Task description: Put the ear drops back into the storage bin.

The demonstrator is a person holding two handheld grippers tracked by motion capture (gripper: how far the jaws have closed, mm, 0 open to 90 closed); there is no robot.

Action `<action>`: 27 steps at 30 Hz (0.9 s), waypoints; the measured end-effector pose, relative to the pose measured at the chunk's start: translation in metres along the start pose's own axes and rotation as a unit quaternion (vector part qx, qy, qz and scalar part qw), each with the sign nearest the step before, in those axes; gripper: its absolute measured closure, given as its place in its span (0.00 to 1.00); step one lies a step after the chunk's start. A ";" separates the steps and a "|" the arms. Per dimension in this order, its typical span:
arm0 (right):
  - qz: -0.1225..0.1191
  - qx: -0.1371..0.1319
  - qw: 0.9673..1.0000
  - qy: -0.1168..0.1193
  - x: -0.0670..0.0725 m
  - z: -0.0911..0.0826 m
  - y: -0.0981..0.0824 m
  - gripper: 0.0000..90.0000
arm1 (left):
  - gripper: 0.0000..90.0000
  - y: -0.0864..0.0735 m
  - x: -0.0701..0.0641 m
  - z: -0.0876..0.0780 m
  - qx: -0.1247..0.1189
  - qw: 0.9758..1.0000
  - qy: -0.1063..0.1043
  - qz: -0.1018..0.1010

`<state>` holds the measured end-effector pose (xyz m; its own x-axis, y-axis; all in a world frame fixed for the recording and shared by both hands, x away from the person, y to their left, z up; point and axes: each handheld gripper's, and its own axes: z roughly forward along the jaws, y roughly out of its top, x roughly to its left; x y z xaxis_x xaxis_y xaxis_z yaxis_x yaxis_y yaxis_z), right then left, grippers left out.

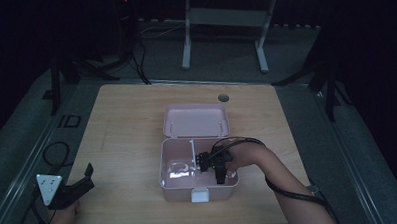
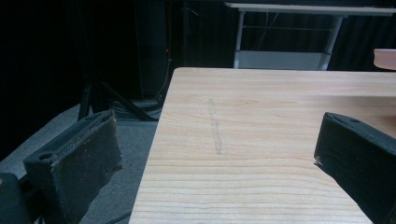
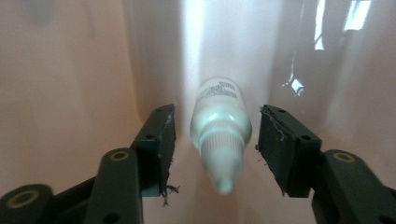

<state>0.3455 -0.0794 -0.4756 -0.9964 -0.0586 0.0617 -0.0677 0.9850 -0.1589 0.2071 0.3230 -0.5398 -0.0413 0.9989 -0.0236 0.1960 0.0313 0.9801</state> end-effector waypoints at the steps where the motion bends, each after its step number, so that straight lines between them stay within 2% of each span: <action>1: 0.000 -0.003 1.000 -0.007 0.001 -0.005 -0.001 0.51 | 0.00 0.000 0.000 0.000 0.000 1.000 0.001 0.001; 6: 0.007 -0.023 0.999 -0.031 0.003 -0.025 -0.007 0.44 | 0.00 0.000 0.000 0.000 -0.001 1.000 -0.001 0.005; 8: 0.019 -0.028 0.999 -0.033 0.002 -0.031 -0.010 0.43 | 0.00 0.000 0.000 -0.001 -0.003 1.000 -0.001 0.005; 11: 0.037 -0.045 0.998 -0.038 0.001 -0.041 -0.017 0.35 | 0.00 0.000 0.000 -0.001 -0.001 1.000 -0.001 0.005; 13: 0.041 -0.057 0.997 -0.041 0.000 -0.047 -0.022 0.32 | 0.00 0.000 -0.001 0.000 0.000 1.000 -0.002 0.006; 15: 0.042 -0.065 0.996 -0.046 0.001 -0.052 -0.025 0.25 | 0.00 0.000 -0.001 0.000 0.001 1.000 -0.003 0.007; 17: 0.041 -0.073 0.996 -0.038 0.002 -0.057 -0.029 0.16 | 0.00 -0.001 -0.001 0.000 0.001 1.000 -0.002 0.008; 19: 0.046 -0.085 0.995 -0.031 0.001 -0.061 -0.033 0.16 | 0.00 -0.001 -0.001 0.000 0.001 1.000 -0.002 0.006; 20: 0.045 -0.094 0.994 -0.037 0.001 -0.064 -0.035 0.15 | 0.00 -0.001 -0.001 0.000 0.001 1.000 -0.001 0.006; 27: 0.040 -0.108 0.992 -0.059 0.005 -0.075 -0.048 0.16 | 0.00 -0.001 -0.001 0.000 0.002 1.000 -0.003 0.008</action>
<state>0.3479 -0.1143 -0.3939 -0.9981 0.0143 -0.0597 0.0110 0.9984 0.0562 0.2069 0.3218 -0.5403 -0.0323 0.9994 -0.0084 0.1999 0.0147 0.9797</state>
